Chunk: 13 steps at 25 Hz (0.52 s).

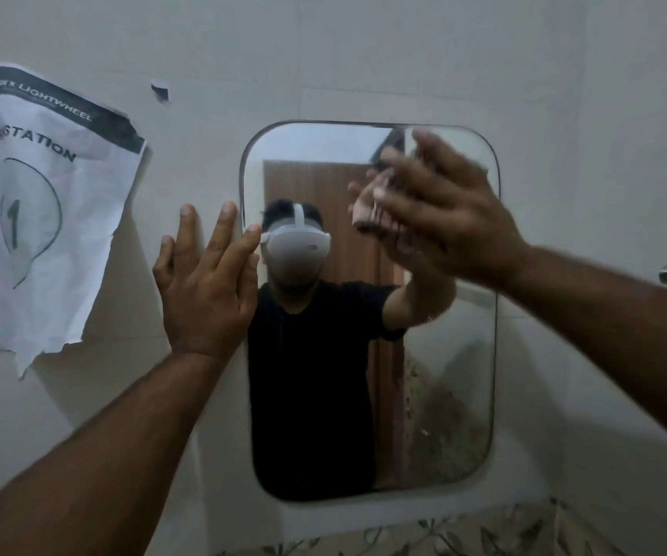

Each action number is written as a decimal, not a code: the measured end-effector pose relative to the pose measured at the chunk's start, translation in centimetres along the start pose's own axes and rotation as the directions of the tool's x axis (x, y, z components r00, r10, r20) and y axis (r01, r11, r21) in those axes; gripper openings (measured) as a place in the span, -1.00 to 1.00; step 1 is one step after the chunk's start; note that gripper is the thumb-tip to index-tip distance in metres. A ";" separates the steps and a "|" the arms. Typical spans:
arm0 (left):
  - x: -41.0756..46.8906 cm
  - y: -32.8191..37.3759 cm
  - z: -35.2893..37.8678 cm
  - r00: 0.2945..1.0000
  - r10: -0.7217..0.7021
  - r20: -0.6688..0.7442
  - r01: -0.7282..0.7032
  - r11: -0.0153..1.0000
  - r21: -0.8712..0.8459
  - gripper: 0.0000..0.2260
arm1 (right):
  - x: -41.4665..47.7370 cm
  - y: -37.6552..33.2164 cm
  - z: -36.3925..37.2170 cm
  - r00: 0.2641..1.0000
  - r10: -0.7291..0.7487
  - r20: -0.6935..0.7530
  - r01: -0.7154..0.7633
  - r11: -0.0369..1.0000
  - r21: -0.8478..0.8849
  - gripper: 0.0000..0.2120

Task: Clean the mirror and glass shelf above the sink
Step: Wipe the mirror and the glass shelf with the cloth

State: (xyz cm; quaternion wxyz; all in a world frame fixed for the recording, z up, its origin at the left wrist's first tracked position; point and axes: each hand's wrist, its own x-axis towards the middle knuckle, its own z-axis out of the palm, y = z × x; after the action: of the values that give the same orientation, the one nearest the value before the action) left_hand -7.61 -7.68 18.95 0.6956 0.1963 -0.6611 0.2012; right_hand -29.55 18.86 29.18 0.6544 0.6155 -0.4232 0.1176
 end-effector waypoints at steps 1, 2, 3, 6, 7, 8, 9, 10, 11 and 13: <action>0.0 0.1 -0.1 1.000 -0.002 0.010 0.002 1.000 -0.010 -0.66 | 2.7 2.6 0.1 0.998 0.060 -0.014 -0.060 0.998 -0.035 -0.55; 0.1 0.1 -0.3 1.000 -0.002 0.020 0.002 1.000 -0.021 -0.66 | 4.4 4.3 0.5 0.992 0.126 0.017 -0.124 0.990 -0.074 -0.51; 0.1 0.1 -0.4 1.000 -0.002 0.027 0.003 1.000 -0.027 -0.65 | 4.9 5.3 1.2 0.987 0.152 0.048 -0.146 0.983 -0.109 -0.47; 0.0 0.1 -0.3 1.000 -0.004 0.024 0.004 1.000 -0.021 -0.65 | 2.3 3.9 4.3 0.979 0.195 0.058 -0.182 0.967 -0.180 -0.39; 0.0 0.1 -0.3 1.000 -0.002 0.020 0.002 1.000 -0.022 -0.65 | 0.8 3.2 5.2 0.982 0.186 0.028 -0.178 0.966 -0.186 -0.38; 0.0 0.0 -0.2 1.000 0.000 0.016 0.000 1.000 -0.025 -0.65 | -0.8 2.2 5.9 0.983 0.185 0.007 -0.181 0.966 -0.183 -0.36; 0.0 0.0 -0.2 1.000 0.004 0.011 -0.003 1.000 -0.030 -0.66 | -2.4 1.3 6.5 0.983 0.185 -0.014 -0.185 0.968 -0.170 -0.35; 0.0 0.0 -0.2 1.000 0.007 0.008 -0.007 0.999 -0.033 -0.66 | -4.2 0.1 7.0 0.979 0.201 -0.020 -0.202 0.970 -0.137 -0.35; 0.0 0.0 -0.1 1.000 0.008 0.008 -0.007 0.999 -0.033 -0.66 | -6.2 -1.4 7.3 0.976 0.215 -0.029 -0.217 0.970 -0.106 -0.36; -0.1 0.0 0.0 1.000 0.008 0.003 -0.008 0.999 -0.037 -0.66 | -10.2 -4.6 7.1 0.976 0.215 -0.017 -0.216 0.974 -0.067 -0.36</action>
State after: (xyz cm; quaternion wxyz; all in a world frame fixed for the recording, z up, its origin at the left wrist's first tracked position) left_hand -7.55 -7.69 18.87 0.6973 0.1809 -0.6666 0.1916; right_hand -35.69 15.17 17.97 0.6606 0.5425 -0.4882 0.1762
